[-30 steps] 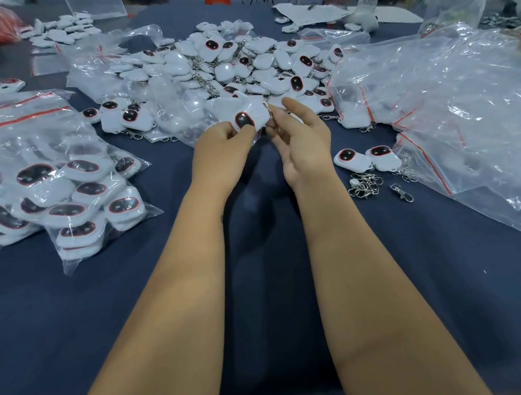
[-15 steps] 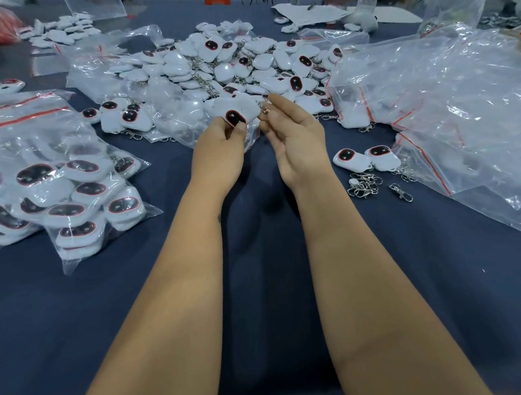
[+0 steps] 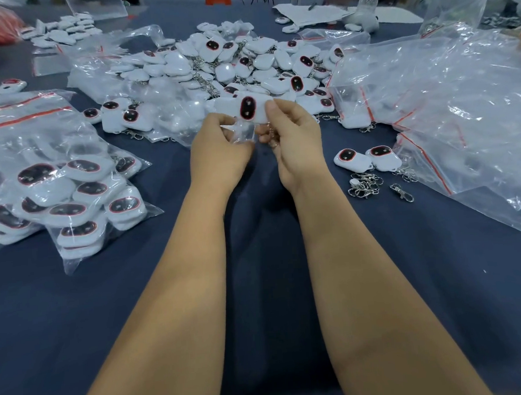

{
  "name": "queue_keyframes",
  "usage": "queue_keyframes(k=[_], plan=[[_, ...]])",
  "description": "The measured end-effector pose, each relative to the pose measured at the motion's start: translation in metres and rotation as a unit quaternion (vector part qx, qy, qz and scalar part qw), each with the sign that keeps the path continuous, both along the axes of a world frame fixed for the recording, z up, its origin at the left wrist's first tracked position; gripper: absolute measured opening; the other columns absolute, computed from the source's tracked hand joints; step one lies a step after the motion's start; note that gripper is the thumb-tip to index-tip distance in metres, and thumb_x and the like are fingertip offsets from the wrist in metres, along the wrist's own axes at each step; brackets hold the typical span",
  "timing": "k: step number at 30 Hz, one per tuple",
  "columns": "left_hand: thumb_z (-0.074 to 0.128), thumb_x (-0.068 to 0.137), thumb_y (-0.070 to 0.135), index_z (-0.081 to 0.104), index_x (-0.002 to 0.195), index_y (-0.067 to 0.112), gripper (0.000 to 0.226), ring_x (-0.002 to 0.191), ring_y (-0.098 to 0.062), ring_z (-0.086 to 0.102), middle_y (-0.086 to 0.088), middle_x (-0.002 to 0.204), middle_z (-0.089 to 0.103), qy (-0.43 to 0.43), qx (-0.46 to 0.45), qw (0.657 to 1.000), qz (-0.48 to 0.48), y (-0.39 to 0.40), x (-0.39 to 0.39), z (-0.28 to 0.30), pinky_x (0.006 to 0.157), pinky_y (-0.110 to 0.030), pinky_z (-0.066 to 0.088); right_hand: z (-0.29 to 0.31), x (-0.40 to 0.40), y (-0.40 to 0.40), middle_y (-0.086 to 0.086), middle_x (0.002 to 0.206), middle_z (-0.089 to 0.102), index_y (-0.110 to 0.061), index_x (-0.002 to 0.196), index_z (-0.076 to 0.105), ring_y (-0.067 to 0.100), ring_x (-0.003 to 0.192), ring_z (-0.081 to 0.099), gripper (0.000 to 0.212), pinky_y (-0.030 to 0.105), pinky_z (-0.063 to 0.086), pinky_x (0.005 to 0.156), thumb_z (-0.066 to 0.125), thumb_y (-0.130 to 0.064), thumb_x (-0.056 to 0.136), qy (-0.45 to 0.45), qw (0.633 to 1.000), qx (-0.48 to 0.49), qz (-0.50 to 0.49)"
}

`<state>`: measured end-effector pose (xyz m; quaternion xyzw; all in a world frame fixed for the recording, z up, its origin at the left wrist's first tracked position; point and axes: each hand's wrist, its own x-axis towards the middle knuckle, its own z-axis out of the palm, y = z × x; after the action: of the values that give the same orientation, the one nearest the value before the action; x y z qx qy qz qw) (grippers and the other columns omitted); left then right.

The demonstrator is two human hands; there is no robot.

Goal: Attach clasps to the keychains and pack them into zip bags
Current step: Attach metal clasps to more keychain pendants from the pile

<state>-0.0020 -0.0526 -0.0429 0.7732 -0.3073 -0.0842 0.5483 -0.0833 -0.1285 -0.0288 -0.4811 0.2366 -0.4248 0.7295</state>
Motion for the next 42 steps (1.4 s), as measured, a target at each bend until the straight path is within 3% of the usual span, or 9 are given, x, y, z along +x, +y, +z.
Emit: queue_keyframes(k=[6,13,20,24,28,33,36,39,42], plan=[[0.055,0.085,0.018,0.060,0.069,0.020,0.016,0.052,-0.005,0.046,0.010,0.052,0.054,0.019,-0.056,0.994,0.088,0.003,0.001,0.005,0.055,-0.019,0.038,0.001,-0.002,-0.004,0.000,0.072,0.060,-0.012,0.087,0.064,0.010,0.058,0.053,0.008,0.020,0.041,0.054,0.063,-0.012,0.095,0.018,0.999,0.004,-0.037],[0.059,0.086,0.026,0.073,0.083,0.026,0.014,0.076,-0.015,0.066,0.007,0.072,0.068,-0.004,-0.087,0.995,0.056,0.006,-0.006,0.013,0.070,-0.028,0.050,-0.001,0.002,0.007,-0.012,0.070,0.067,-0.019,0.078,0.075,0.003,0.072,0.062,0.010,0.019,0.053,0.074,0.073,-0.010,0.080,0.190,0.948,-0.236,-0.095],[0.055,0.083,0.023,0.052,0.051,0.024,0.032,0.054,-0.015,0.044,0.006,0.049,0.049,0.019,-0.109,0.993,0.050,0.005,-0.007,0.013,0.056,-0.027,0.038,0.004,0.002,0.012,0.010,0.089,0.070,-0.014,0.094,0.053,0.019,0.081,0.070,0.032,0.035,0.058,0.087,0.045,0.015,0.082,0.077,0.983,-0.157,-0.049],[0.058,0.088,0.019,0.057,0.059,0.026,0.030,0.049,-0.001,0.041,0.016,0.046,0.049,0.036,-0.161,0.985,0.060,0.006,-0.008,0.016,0.054,-0.017,0.036,-0.003,0.005,0.014,0.000,0.082,0.072,-0.021,0.085,0.052,0.010,0.083,0.069,0.039,0.027,0.055,0.087,0.038,0.015,0.080,0.150,0.955,-0.256,-0.013],[0.059,0.090,0.024,0.072,0.085,0.017,0.015,0.077,-0.013,0.064,0.005,0.080,0.069,0.016,-0.180,0.981,0.062,0.005,-0.008,0.017,0.076,-0.030,0.054,-0.009,0.011,0.023,-0.009,0.084,0.069,-0.012,0.099,0.062,0.001,0.077,0.061,0.036,0.025,0.050,0.078,0.041,0.011,0.082,0.206,0.911,-0.354,0.052],[0.056,0.091,0.016,0.064,0.076,0.016,0.017,0.059,-0.010,0.046,0.006,0.061,0.051,0.119,-0.210,0.963,0.117,0.007,-0.001,0.016,0.060,-0.025,0.042,-0.003,0.006,0.021,-0.005,0.093,0.066,-0.010,0.098,0.064,0.015,0.092,0.058,0.023,0.024,0.045,0.082,0.049,-0.002,0.082,0.188,0.871,-0.431,-0.143],[0.054,0.091,0.005,0.061,0.076,0.008,0.017,0.051,-0.010,0.040,0.002,0.059,0.047,0.230,-0.328,0.896,0.190,0.011,0.004,0.023,0.049,-0.021,0.035,-0.001,0.002,0.016,-0.009,0.093,0.063,-0.012,0.100,0.064,0.016,0.095,0.057,0.019,0.027,0.045,0.084,0.052,-0.006,0.087,0.202,0.879,-0.377,-0.211],[0.052,0.092,0.002,0.060,0.082,0.006,0.014,0.057,0.001,0.041,0.005,0.068,0.048,0.124,-0.418,0.857,0.277,0.016,0.002,0.031,0.058,-0.014,0.037,0.000,0.000,0.011,-0.005,0.100,0.063,-0.012,0.106,0.063,0.019,0.102,0.057,0.023,0.038,0.047,0.090,0.050,-0.005,0.089,0.253,0.888,-0.322,-0.208],[0.049,0.089,0.005,0.053,0.092,0.013,0.010,0.068,-0.001,0.041,0.007,0.076,0.043,0.000,-0.410,0.874,0.262,0.015,-0.003,0.029,0.068,-0.017,0.039,-0.002,0.004,0.005,0.001,0.118,0.058,-0.016,0.121,0.057,0.022,0.115,0.049,0.035,0.033,0.037,0.099,0.051,-0.011,0.087,0.370,0.839,-0.351,-0.192]])
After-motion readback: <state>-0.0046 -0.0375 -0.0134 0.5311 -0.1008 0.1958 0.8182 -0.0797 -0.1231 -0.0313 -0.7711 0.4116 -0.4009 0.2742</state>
